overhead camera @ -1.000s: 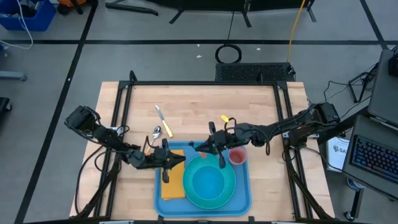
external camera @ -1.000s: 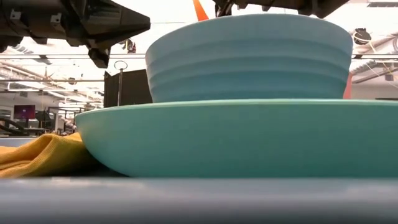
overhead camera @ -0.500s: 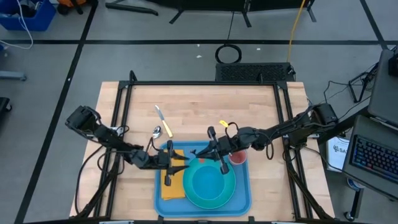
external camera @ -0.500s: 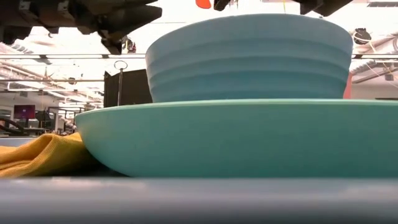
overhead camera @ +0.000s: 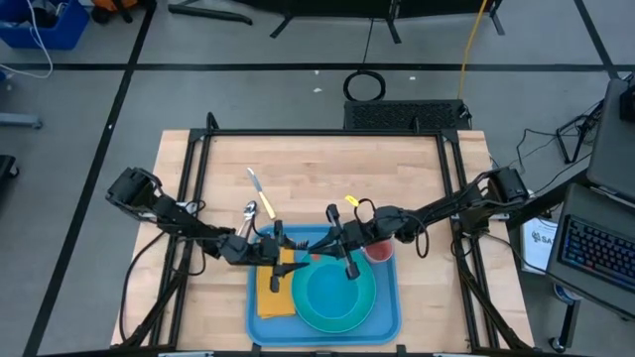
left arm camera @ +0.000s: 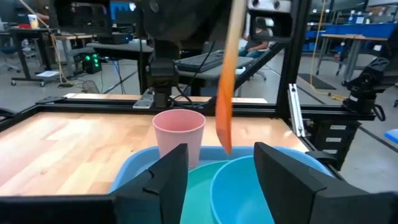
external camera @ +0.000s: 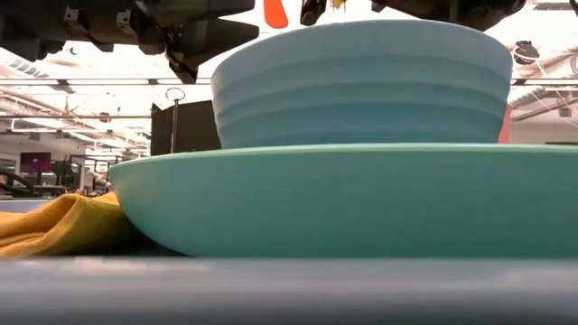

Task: Set up tray
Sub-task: Put the orange fork on the yellow napkin

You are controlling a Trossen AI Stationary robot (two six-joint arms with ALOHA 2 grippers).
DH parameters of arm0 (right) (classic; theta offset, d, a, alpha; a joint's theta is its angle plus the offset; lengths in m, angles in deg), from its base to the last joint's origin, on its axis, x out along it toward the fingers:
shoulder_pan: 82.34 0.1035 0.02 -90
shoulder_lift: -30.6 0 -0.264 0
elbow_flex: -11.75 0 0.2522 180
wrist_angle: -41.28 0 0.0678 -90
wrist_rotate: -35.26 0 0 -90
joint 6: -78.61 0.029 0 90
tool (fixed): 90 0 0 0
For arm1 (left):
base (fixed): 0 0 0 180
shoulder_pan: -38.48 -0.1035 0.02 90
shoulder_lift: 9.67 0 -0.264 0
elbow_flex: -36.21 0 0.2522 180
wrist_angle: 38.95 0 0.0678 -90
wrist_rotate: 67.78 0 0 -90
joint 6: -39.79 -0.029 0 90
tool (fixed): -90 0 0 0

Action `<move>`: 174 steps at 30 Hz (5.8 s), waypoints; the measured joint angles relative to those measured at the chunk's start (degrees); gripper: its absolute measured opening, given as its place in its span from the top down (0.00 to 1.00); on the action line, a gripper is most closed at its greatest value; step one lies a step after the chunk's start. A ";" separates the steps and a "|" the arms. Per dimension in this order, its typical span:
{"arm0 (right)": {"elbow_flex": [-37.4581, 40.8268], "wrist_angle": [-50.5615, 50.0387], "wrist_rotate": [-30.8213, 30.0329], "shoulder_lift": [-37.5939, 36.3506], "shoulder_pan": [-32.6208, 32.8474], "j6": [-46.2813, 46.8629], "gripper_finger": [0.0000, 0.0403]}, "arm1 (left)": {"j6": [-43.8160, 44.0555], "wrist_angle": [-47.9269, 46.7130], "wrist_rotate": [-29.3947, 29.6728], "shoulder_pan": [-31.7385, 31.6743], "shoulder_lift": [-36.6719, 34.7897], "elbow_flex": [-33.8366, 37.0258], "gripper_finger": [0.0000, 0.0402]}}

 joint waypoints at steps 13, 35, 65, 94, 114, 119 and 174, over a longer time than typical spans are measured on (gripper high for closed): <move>0.00 1.79 -0.09 -0.01 0.13 -0.46 1.00 | 1.58 0.58 -0.19 -2.32 0.00 0.01 0.53; -0.07 -2.02 -2.06 -0.01 0.11 -2.81 1.00 | 1.43 -2.84 -3.01 -3.06 -0.02 -0.03 0.53; -0.04 0.26 -2.05 2.35 0.60 -4.60 1.00 | -0.07 0.01 -4.64 -4.42 -0.02 -0.03 0.76; -0.02 3.13 -1.49 5.54 -0.22 -3.06 1.00 | -4.22 -1.28 -1.34 -1.70 -0.02 -0.10 1.00; -0.02 2.29 -1.64 5.54 -0.28 -3.31 0.93 | -6.38 -3.05 4.60 0.70 -0.02 -0.07 1.00; -0.02 2.02 -1.60 5.54 -0.28 -3.61 0.93 | -6.66 -3.31 4.37 1.40 -0.02 -0.05 1.00; 20.46 -24.53 -5.07 -32.21 -0.37 -12.53 0.93 | 45.61 -23.82 27.13 30.90 0.35 0.03 1.00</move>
